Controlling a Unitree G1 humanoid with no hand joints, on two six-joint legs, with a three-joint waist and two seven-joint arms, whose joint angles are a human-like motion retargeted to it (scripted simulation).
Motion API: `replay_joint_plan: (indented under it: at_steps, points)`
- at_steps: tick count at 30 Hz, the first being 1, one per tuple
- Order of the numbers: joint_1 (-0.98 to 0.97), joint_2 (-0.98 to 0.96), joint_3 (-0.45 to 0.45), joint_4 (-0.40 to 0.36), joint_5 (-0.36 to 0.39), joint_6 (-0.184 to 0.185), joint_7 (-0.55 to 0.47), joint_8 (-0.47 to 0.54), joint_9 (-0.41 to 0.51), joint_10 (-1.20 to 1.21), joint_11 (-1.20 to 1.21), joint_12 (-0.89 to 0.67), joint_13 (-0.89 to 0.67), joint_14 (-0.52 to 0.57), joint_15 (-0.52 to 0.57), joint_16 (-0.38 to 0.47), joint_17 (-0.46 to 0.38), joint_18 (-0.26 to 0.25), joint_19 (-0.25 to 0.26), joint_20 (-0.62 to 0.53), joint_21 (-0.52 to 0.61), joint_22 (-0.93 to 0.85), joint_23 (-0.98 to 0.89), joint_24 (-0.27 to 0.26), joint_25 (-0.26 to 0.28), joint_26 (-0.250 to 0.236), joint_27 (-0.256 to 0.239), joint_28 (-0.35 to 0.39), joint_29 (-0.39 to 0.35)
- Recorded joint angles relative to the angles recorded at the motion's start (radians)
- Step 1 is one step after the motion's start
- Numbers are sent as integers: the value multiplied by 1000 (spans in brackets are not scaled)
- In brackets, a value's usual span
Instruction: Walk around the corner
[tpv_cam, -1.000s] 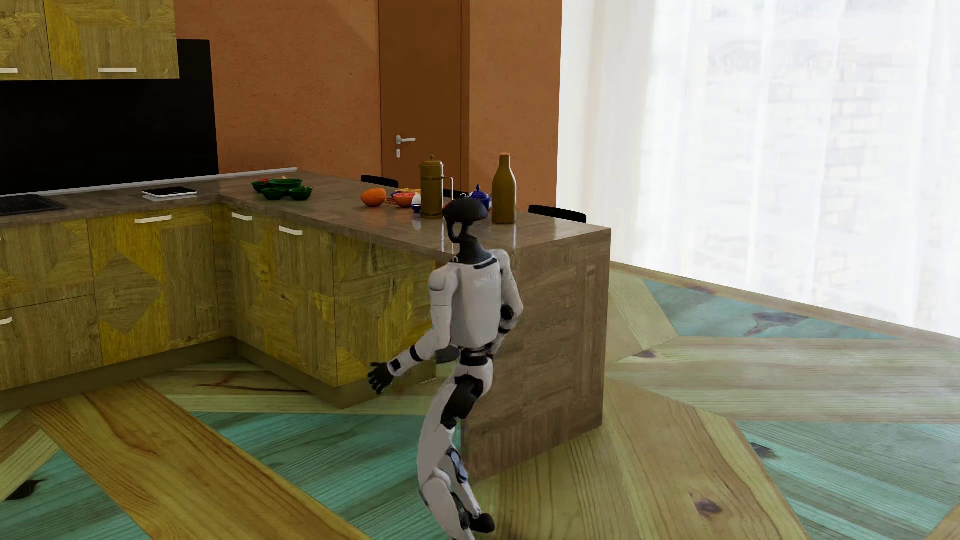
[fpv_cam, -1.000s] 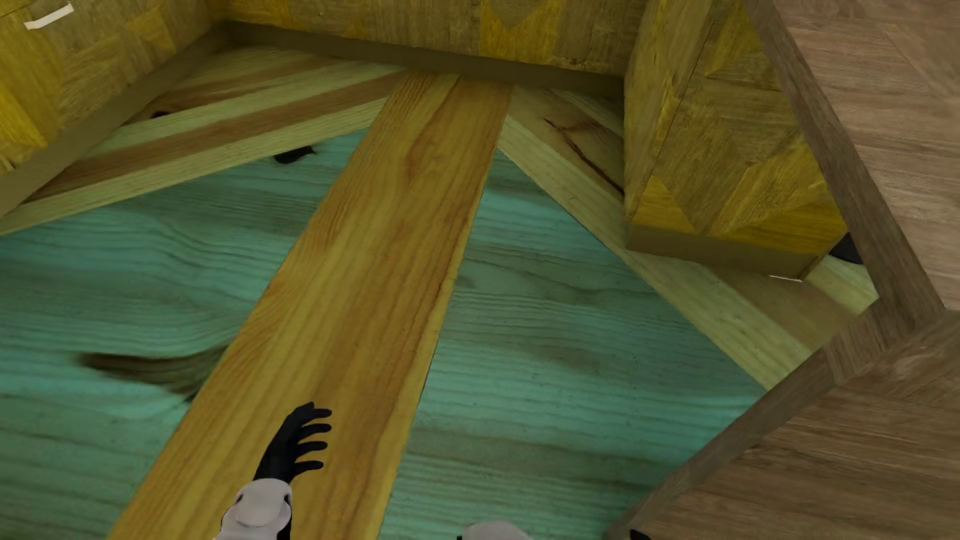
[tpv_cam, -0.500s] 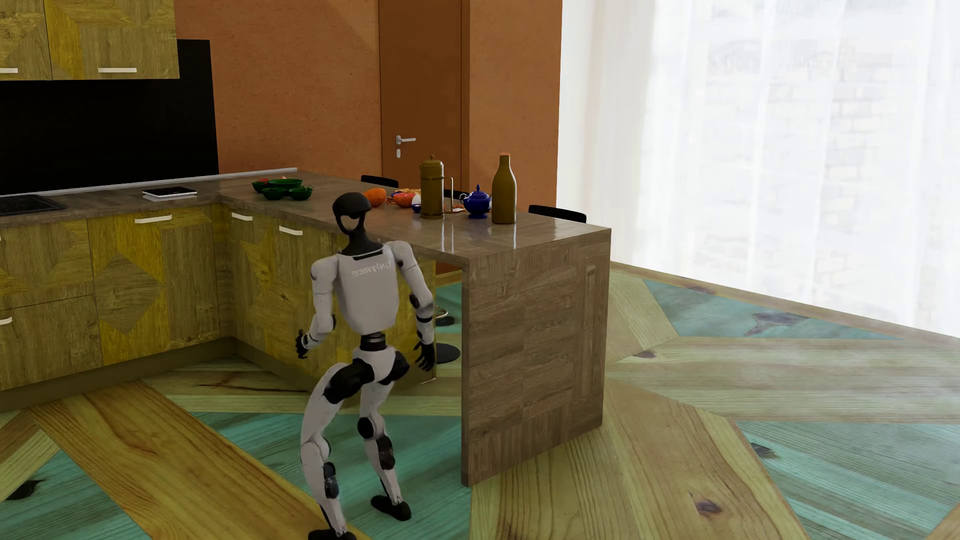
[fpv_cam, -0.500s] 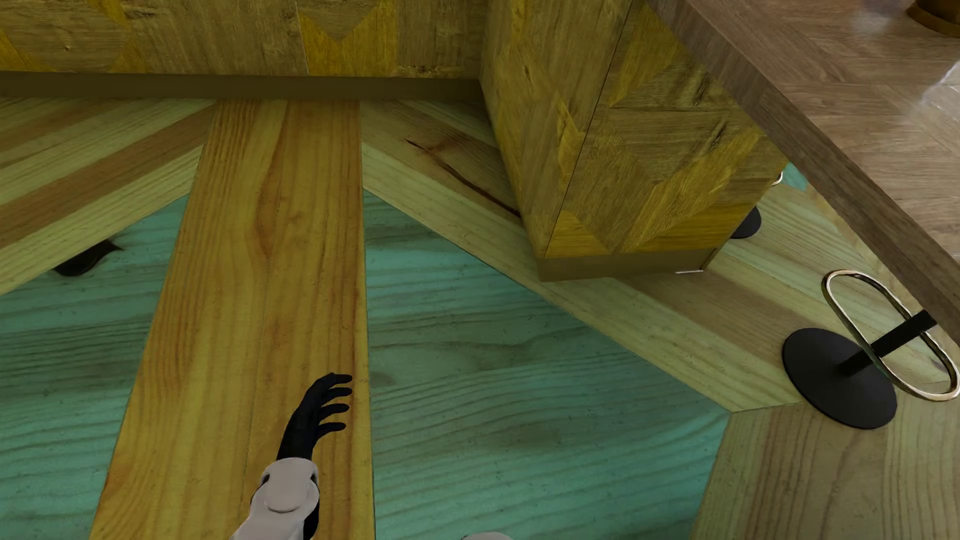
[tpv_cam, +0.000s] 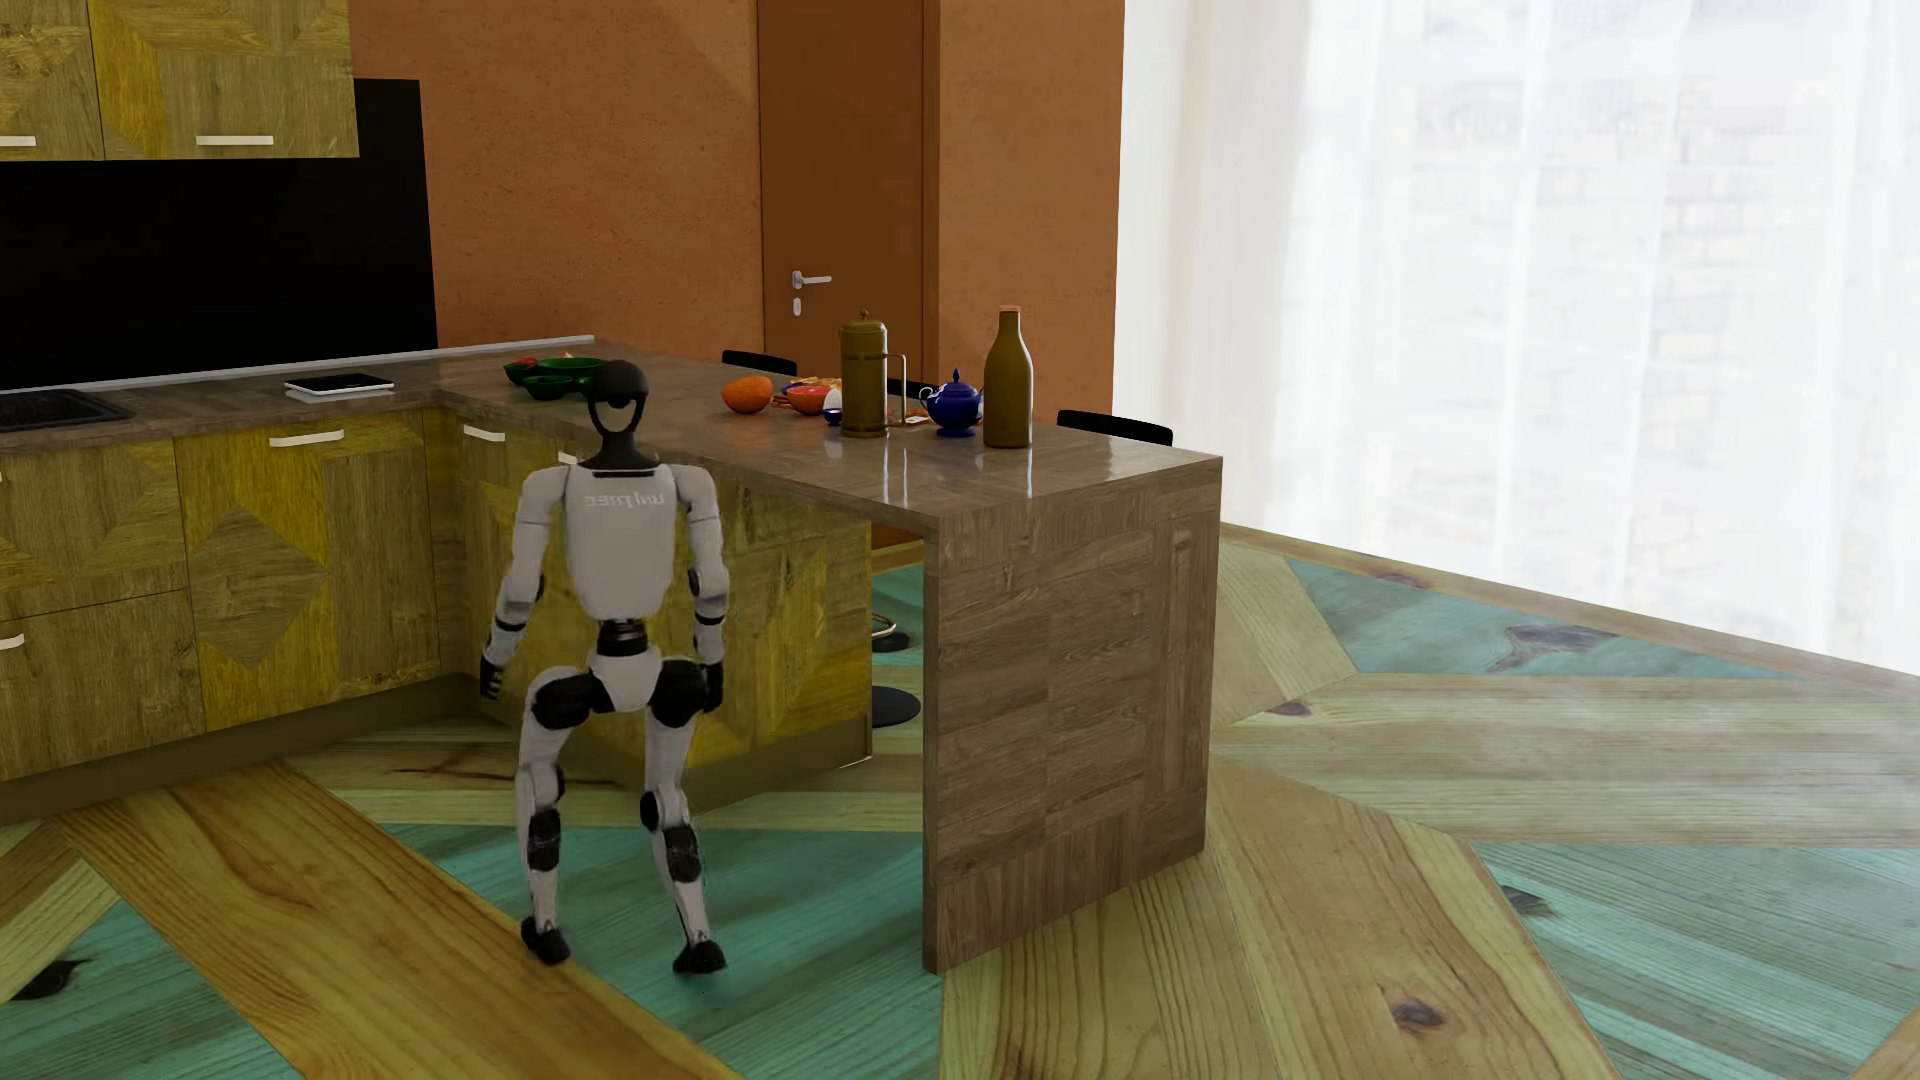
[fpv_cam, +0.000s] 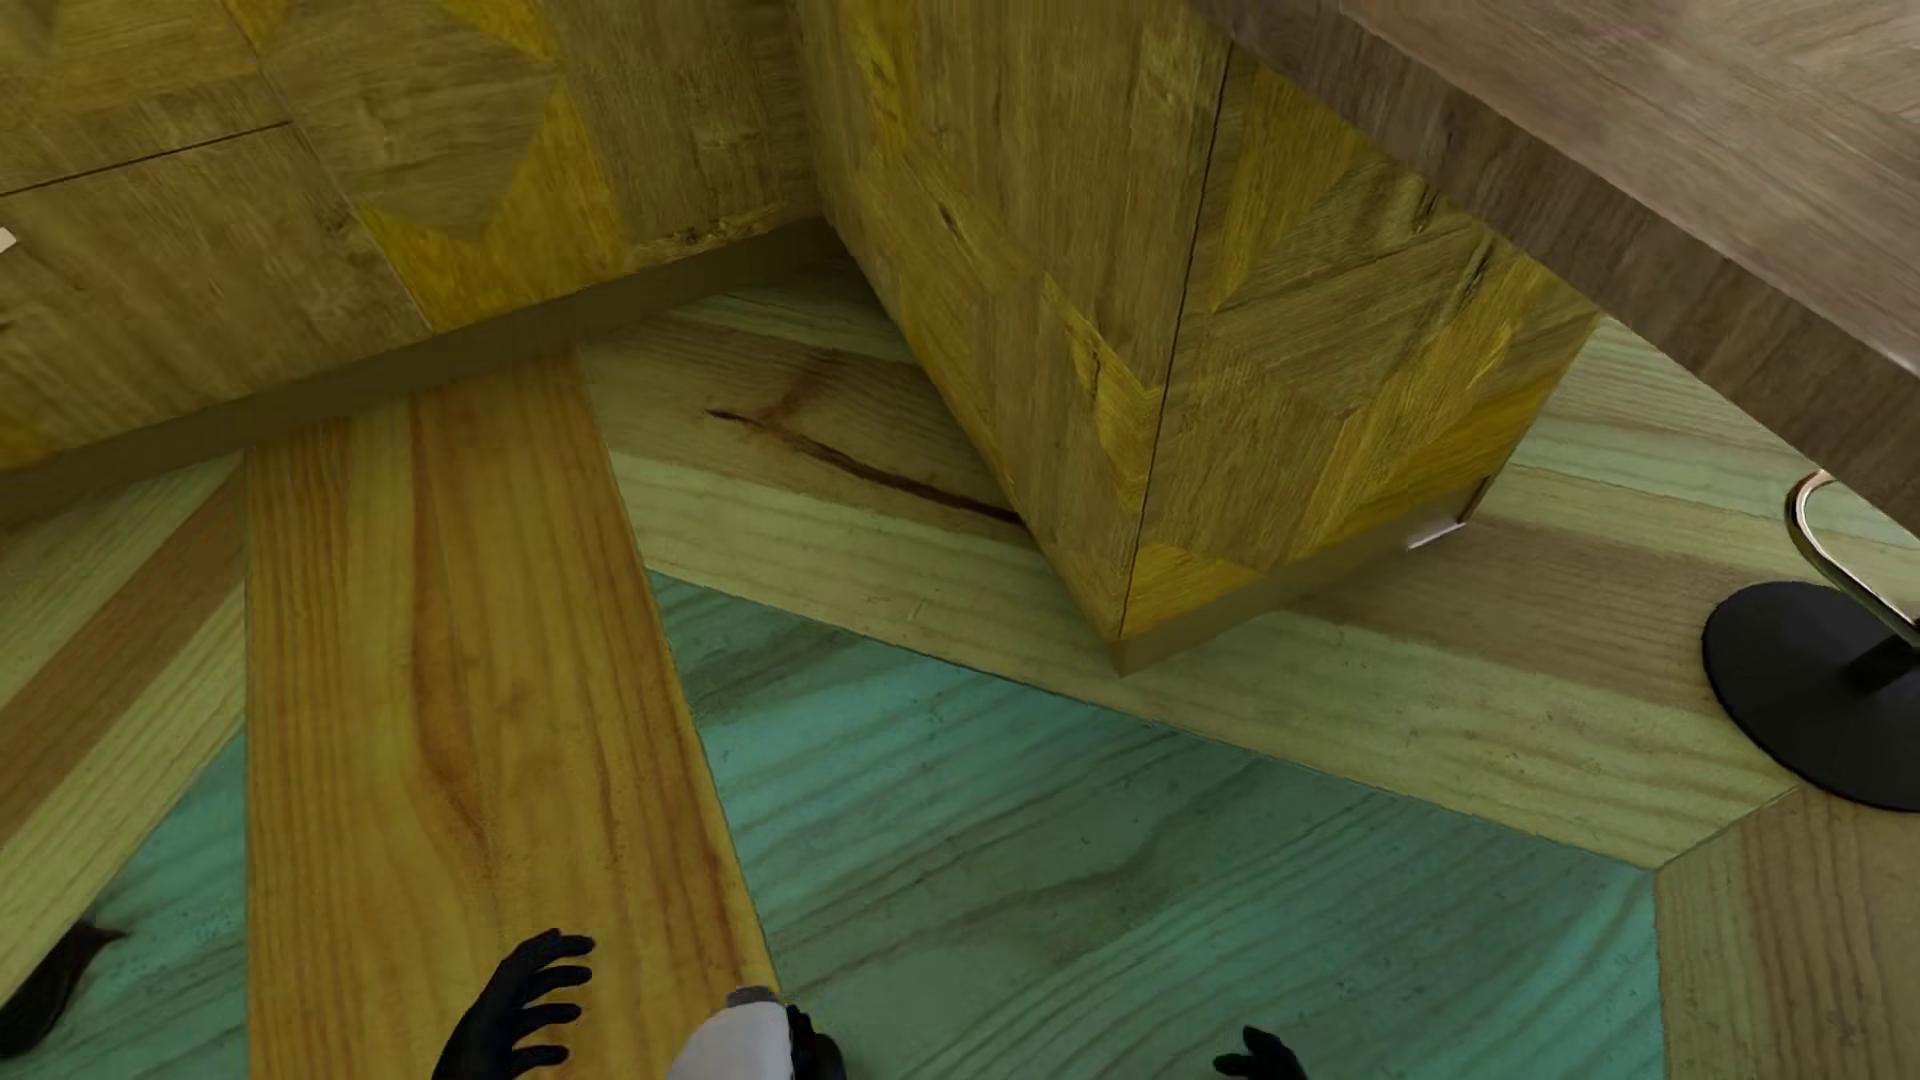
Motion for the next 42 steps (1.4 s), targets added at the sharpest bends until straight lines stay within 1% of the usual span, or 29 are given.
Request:
replay_joint_plan:
  at_steps: [1, 2, 3, 4, 5, 6, 7, 8, 9, 10, 11, 12, 13, 14, 15, 16, 17, 19, 22, 24, 26, 27, 29, 31, 33, 36, 38, 40, 42]
  points:
    - [22, -92, -26, -27, -12, -21, -8, 1, -3, 35, 160, -30, -8, -41, 213, 29, -3, 129, -15, 51, 8, 35, 21, 10, -7, 2, 5, 0, 11]
    - [68, -185, -30, -53, -21, -55, -3, 17, 0, 13, 211, -83, 18, -91, 271, 31, -15, 251, 34, 64, -23, 22, 28, 11, -27, 33, -2, 15, 52]
    - [112, -263, -47, -66, -36, -94, 5, 52, 6, -32, 136, -130, 62, -97, 127, 9, -13, 200, 79, 54, -60, -51, 39, 3, -66, 86, -26, 29, 104]
    - [150, -298, -54, -71, -67, -122, -1, 82, 12, -62, -35, -166, 83, -106, 17, -17, -14, 160, 77, 19, -80, -52, 46, 1, -124, 99, -45, 25, 154]
    - [176, -280, -45, -89, -115, -145, -20, 103, 12, -69, -244, -183, 78, -110, 66, -50, -13, 179, 78, -29, -57, -18, 75, 4, -183, 95, -62, 9, 196]
    - [180, -226, -10, -73, -115, -128, -34, 74, 34, -24, -309, -174, 25, -115, 129, -86, -37, 225, 132, -48, -14, -13, 116, 9, -221, 100, -75, -20, 239]
    - [184, -203, 37, -64, -103, -106, -32, 61, 45, -21, -314, -137, -18, -134, 112, -84, -52, 266, 125, -47, -18, -17, 70, 16, -224, 96, -90, -64, 264]
    - [193, -176, 82, -57, -94, -79, -23, 45, 52, -26, -323, -96, -57, -158, 96, -67, -47, 302, 122, -31, -14, -17, 48, 23, -204, 97, -122, -111, 258]
    - [207, -161, 113, -53, -90, -57, -24, 39, 49, -34, -325, -50, -100, -183, 91, -41, -25, 321, 119, -8, -5, -14, 45, 31, -163, 103, -168, -153, 233]
    - [231, -151, 125, -52, -90, -33, -30, 34, 48, -58, -321, -26, -122, -182, 112, -21, -17, 284, 119, 1, -1, -11, 37, 32, -108, 125, -224, -178, 207]
    - [266, -152, 126, -49, -91, -23, -30, 34, 46, -108, -308, -7, -130, -166, 150, -3, -4, 193, 86, 25, -1, -26, 26, 25, -49, 152, -275, -186, 184]
    - [289, -158, 118, -51, -100, -25, -20, 27, 31, -147, -313, 16, -124, -159, 176, -3, -15, 153, -15, 47, 5, -41, 24, 11, 3, 166, -309, -174, 175]
    - [294, -135, 106, -61, -108, -32, -14, 32, 20, -132, -366, 4, -100, -137, 144, -38, -18, 178, -98, 31, -16, -48, 31, -5, 26, 187, -316, -145, 174]
    - [283, -108, 96, -69, -117, -39, -10, 47, 4, -98, -417, -29, -82, -125, 120, -71, -33, 224, 3, 1, -16, -58, 48, -22, 30, 213, -298, -114, 175]
    - [277, -93, 78, -54, -109, -37, -7, 51, -12, -77, -448, -53, -84, -140, 134, -63, -38, 254, 144, -41, -10, -73, 63, -37, 26, 229, -256, -88, 175]
    - [305, -92, 70, -47, -98, -48, -17, 52, -27, -115, -444, -68, -57, -174, 128, -49, -9, 241, 139, -25, -11, -61, 44, -48, 27, 216, -208, -75, 163]
    - [320, -84, 60, -33, -86, -47, -29, 43, -38, -136, -453, -68, -40, -195, 130, -50, -6, 198, 135, 2, 1, -51, 56, -56, 26, 201, -172, -68, 152]
    - [342, -63, 44, -36, -89, -68, -31, 42, -34, -167, -480, -49, -34, -178, 145, -38, -11, 207, 135, -5, -19, -58, 64, -72, 6, 200, -129, -71, 140]
    - [357, -40, 70, -41, -94, -86, -41, 31, -25, -207, -526, -38, -46, -145, 175, -43, -22, 206, 135, 13, -28, -49, 71, -85, -2, 214, -127, -97, 134]
    - [358, -40, 57, -40, -94, -91, -35, 36, -42, -213, -533, -9, -53, -140, 182, -25, 1, 208, 137, 17, -28, -27, 76, -66, 0, 187, -147, -129, 141]
    - [355, -42, 56, -43, -97, -84, -31, 41, -55, -204, -528, -34, -24, -145, 181, -31, -6, 213, 142, 1, -45, -63, 67, -27, -5, 183, -147, -162, 162]
    - [357, -45, 49, -43, -98, -88, -27, 43, -66, -206, -524, -43, -10, -145, 179, -17, 0, 213, 142, 18, -30, -48, 71, -12, -9, 158, -139, -179, 168]
    - [361, -43, 36, -41, -96, -83, -22, 48, -67, -197, -515, -35, -15, -151, 175, -29, 6, 213, 142, -1, -22, -68, 62, -3, -12, 141, -99, -188, 185]
    - [361, -41, 45, -43, -100, -78, -29, 38, -67, -210, -526, -37, -11, -140, 183, -50, -22, 211, 141, -5, -27, -61, 84, -23, -4, 164, -82, -188, 196]
    - [361, -44, 55, -50, -106, -71, -28, 39, -48, -214, -522, -42, -30, -131, 187, -59, -18, 212, 142, -17, -27, -60, 71, -47, -5, 183, -80, -180, 177]
    - [357, -41, 63, -48, -105, -50, -33, 34, -44, -218, -538, -19, -48, -123, 199, -26, -19, 212, 142, 14, -32, -33, 93, -38, 0, 189, -120, -188, 153]
    - [353, -50, 82, -51, -108, -53, -33, 34, -50, -217, -528, -20, -41, -122, 195, -29, -21, 211, 142, 17, -7, -68, 64, -25, -13, 198, -120, -179, 156]
    - [357, -51, 62, -45, -103, -58, -26, 41, -59, -220, -526, -4, -35, -124, 194, -52, -13, 208, 139, 6, -21, -67, 63, -29, -3, 179, -106, -169, 177]
    - [358, -52, 60, -41, -99, -63, -24, 40, -61, -227, -531, -43, -18, -121, 198, -66, -29, 205, 135, -10, -34, -61, 82, -32, -5, 189, -99, -171, 194]
